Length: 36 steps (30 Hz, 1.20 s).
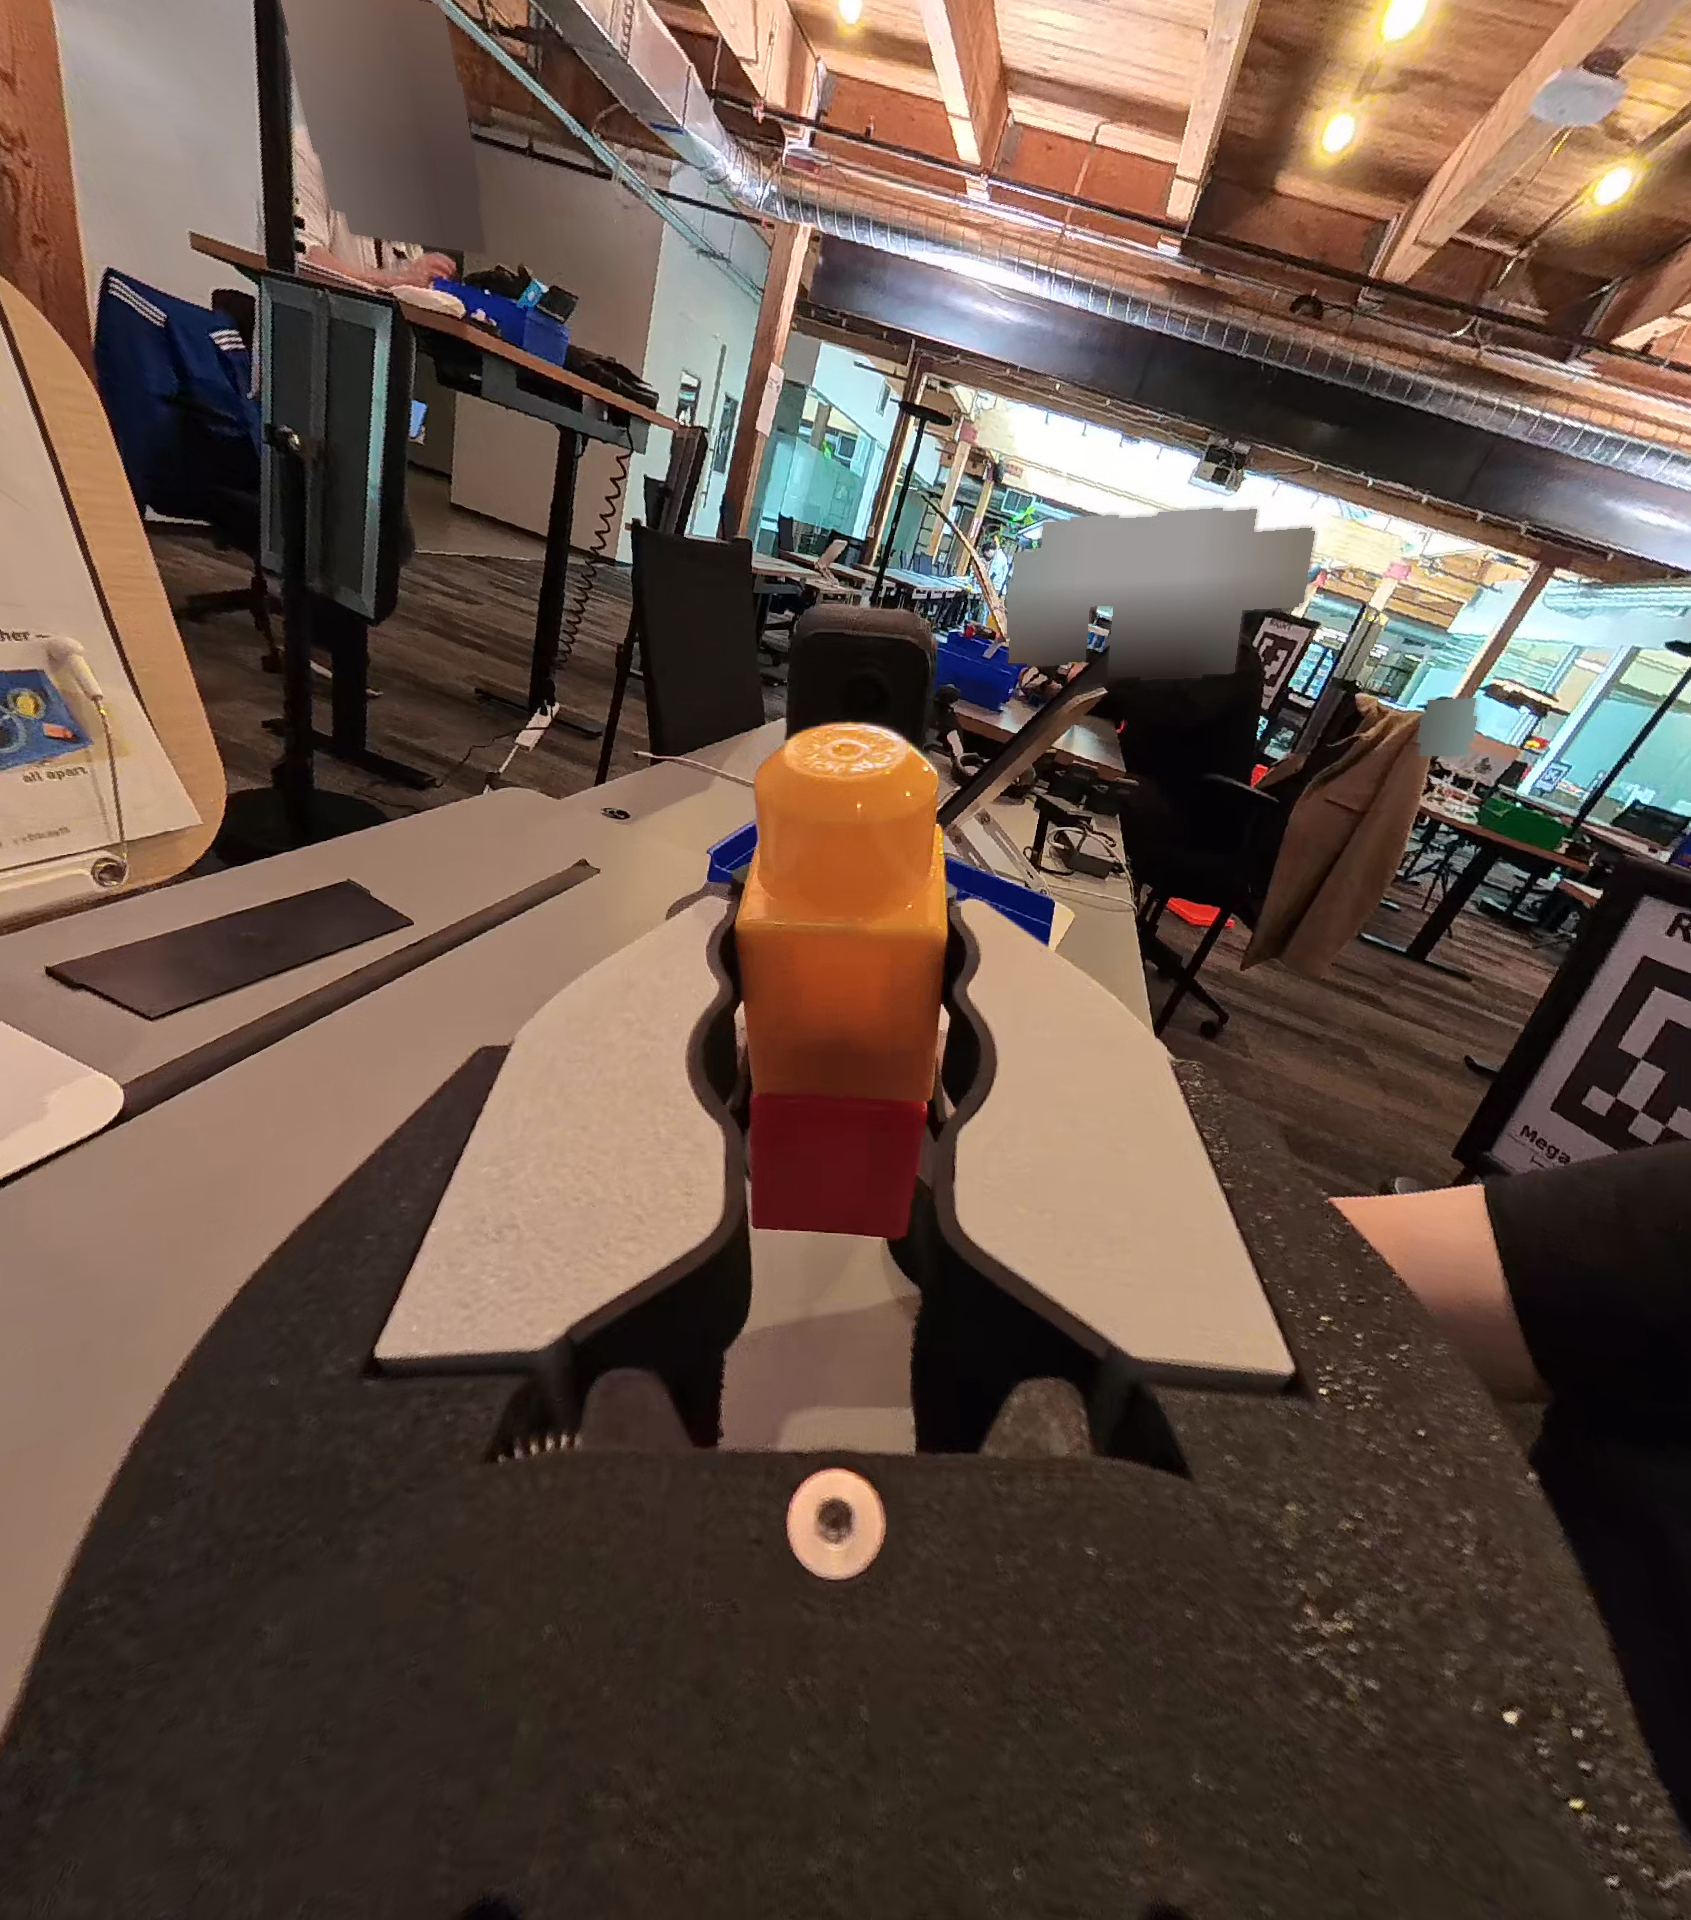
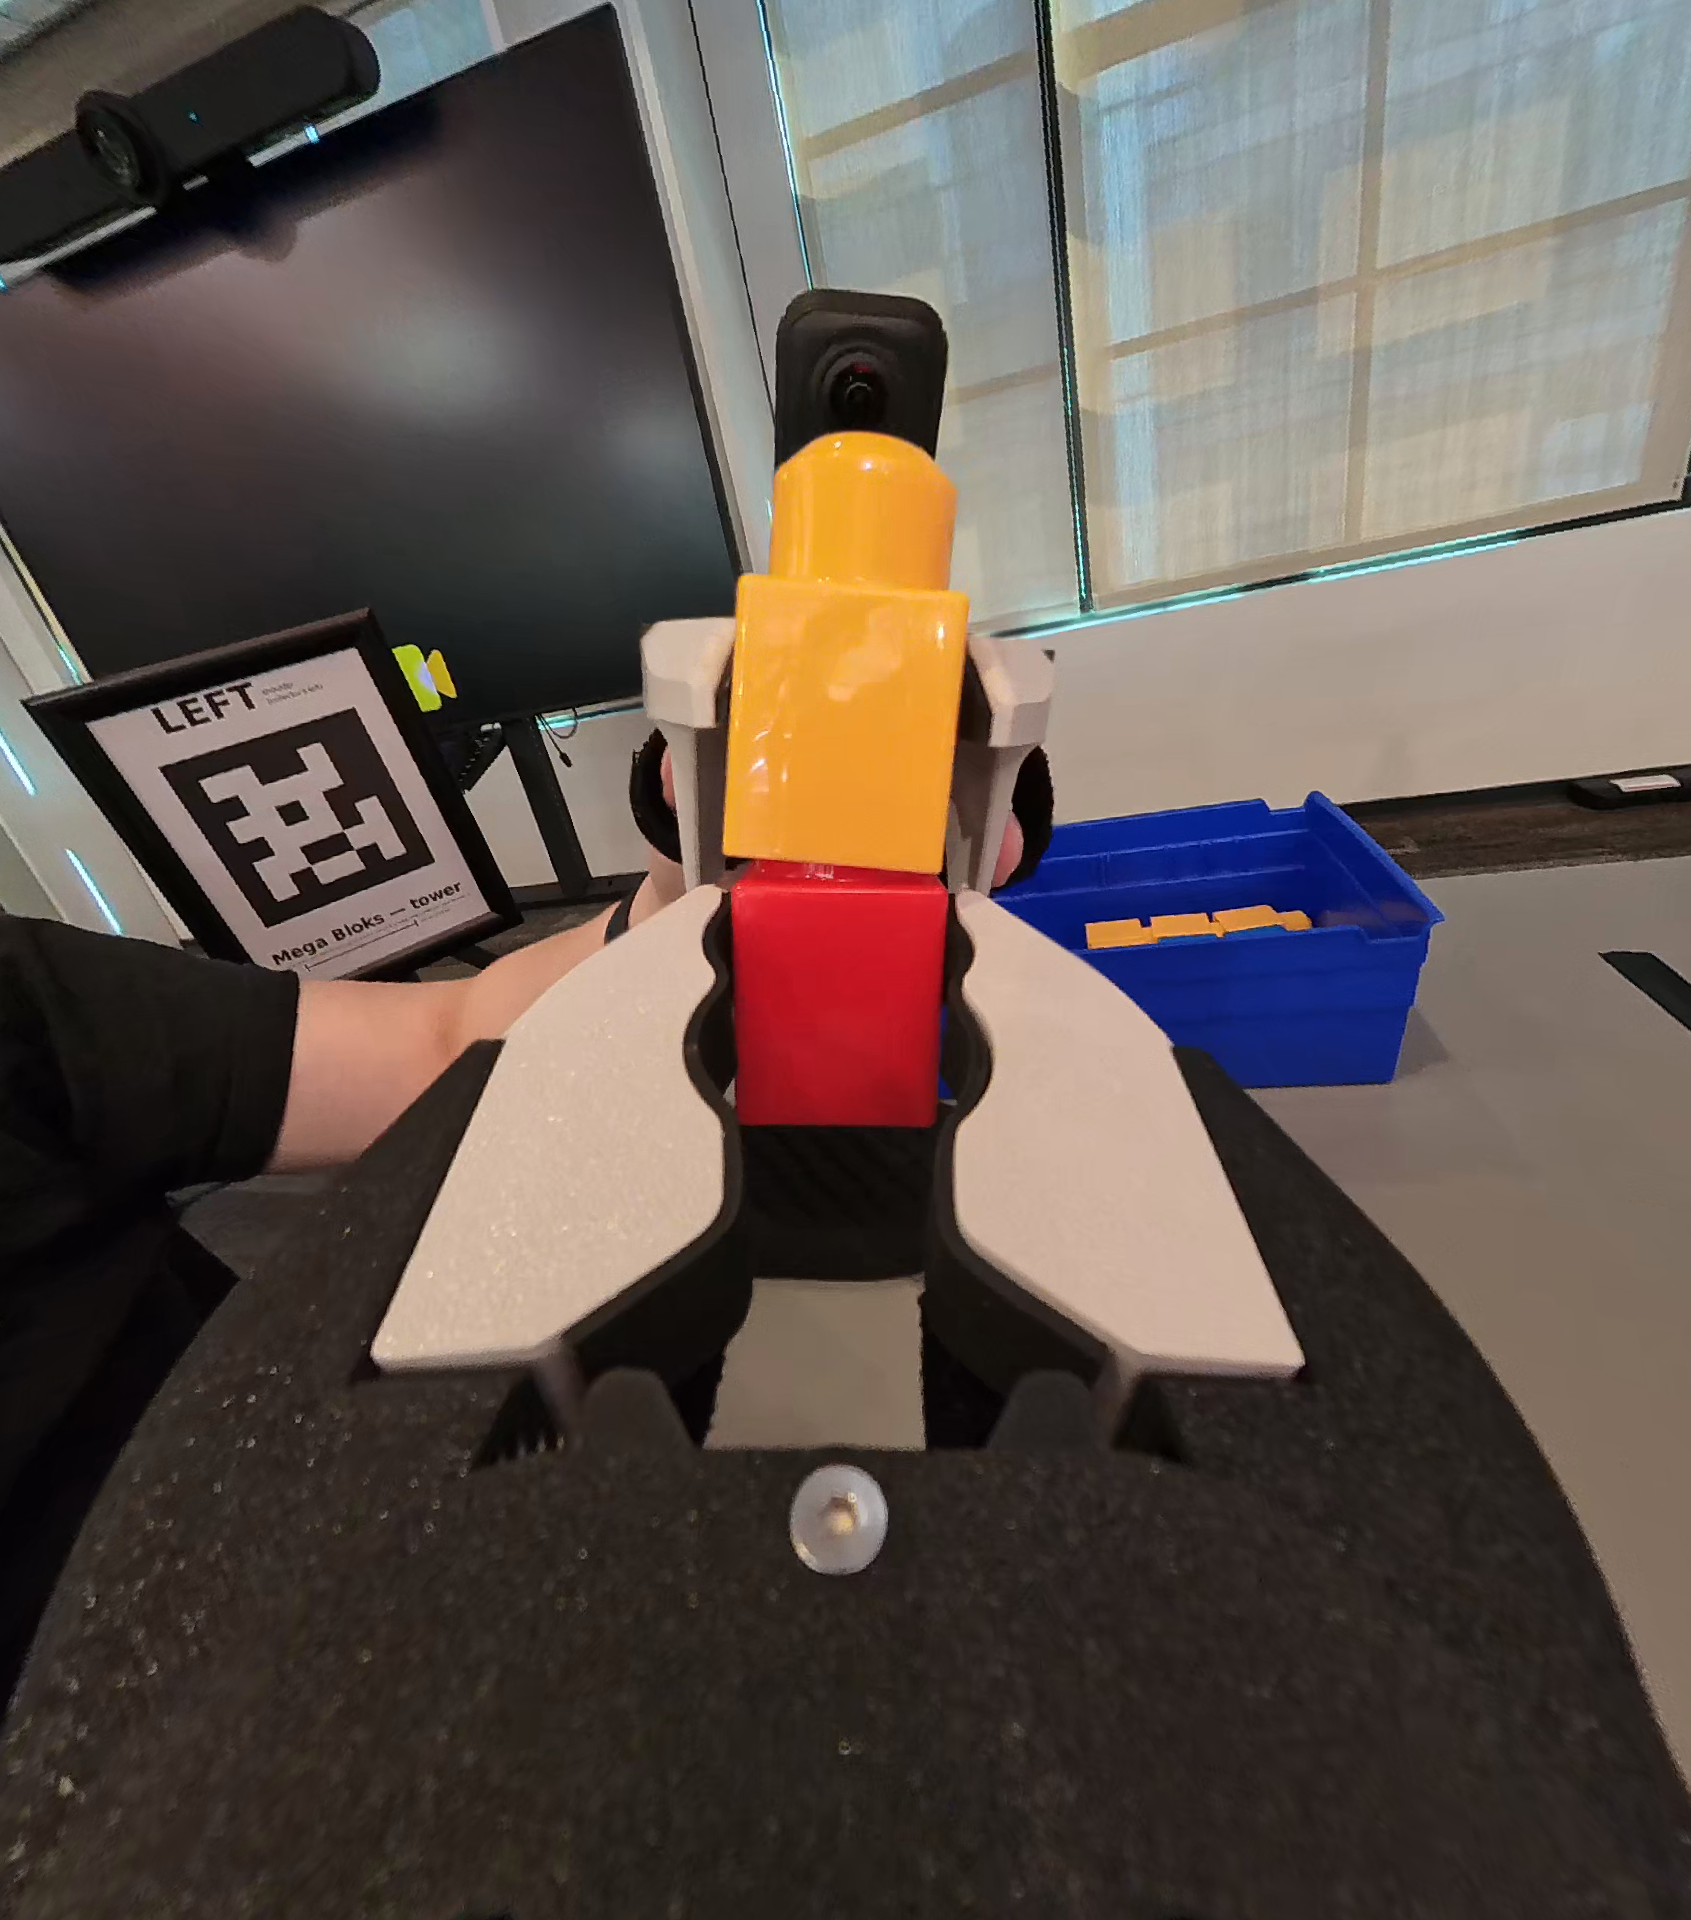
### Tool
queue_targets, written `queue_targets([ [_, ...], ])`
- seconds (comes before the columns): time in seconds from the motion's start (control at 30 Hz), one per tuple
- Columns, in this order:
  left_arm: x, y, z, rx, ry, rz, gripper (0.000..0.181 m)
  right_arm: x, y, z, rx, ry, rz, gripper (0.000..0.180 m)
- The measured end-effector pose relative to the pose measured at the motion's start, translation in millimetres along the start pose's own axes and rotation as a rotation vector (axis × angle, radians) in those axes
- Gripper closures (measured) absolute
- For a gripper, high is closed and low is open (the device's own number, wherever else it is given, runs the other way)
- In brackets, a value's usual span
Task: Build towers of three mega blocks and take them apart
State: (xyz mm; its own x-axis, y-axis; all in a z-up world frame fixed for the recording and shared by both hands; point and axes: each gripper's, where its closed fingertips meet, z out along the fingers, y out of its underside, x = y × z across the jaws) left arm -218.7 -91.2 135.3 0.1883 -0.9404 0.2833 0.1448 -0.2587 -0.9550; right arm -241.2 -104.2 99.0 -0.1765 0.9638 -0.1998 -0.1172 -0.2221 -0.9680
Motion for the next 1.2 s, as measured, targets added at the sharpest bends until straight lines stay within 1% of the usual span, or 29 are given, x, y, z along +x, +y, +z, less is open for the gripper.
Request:
queue_targets([
  [0.1, 0, -5, -2, 0.033, -0.013, 0.001, 0.145, 0, -1, 2, 0.025, -0.013, 0.029, 0.143],
  [0.17, 0, -8, -3, 0.040, -0.013, 0.006, 0.145, 5, 4, 4, -0.002, 0.016, 0.031, 0.131],
  [0.27, 0, -6, -4, 0.024, -0.010, 0.001, 0.145, 0, 4, 4, -0.013, -0.005, 0.007, 0.144],
  [0.4, 1, -2, -5, -0.019, -0.018, 0.018, 0.145, 0, 8, 4, -0.061, 0.013, -0.009, 0.144],
  [0.5, -1, -1, -4, -0.062, -0.044, 0.043, 0.145, 1, 8, 4, -0.055, 0.015, -0.002, 0.144],
  [0.73, -6, 13, -8, -0.213, -0.051, 0.027, 0.144, 5, 14, 0, -0.106, 0.040, -0.001, 0.145],
  [0.9, -8, 29, -14, -0.353, -0.047, 0.021, 0.144, 6, 27, 0, -0.179, 0.033, -0.005, 0.145],
  [1.03, -4, 34, -15, -0.398, -0.033, 0.038, 0.144, 2, 30, 0, -0.190, -0.006, -0.004, 0.145],
  [1.2, -3, 34, -14, -0.403, -0.030, 0.044, 0.144, 0, 30, -1, -0.182, -0.027, 0.009, 0.145],
])
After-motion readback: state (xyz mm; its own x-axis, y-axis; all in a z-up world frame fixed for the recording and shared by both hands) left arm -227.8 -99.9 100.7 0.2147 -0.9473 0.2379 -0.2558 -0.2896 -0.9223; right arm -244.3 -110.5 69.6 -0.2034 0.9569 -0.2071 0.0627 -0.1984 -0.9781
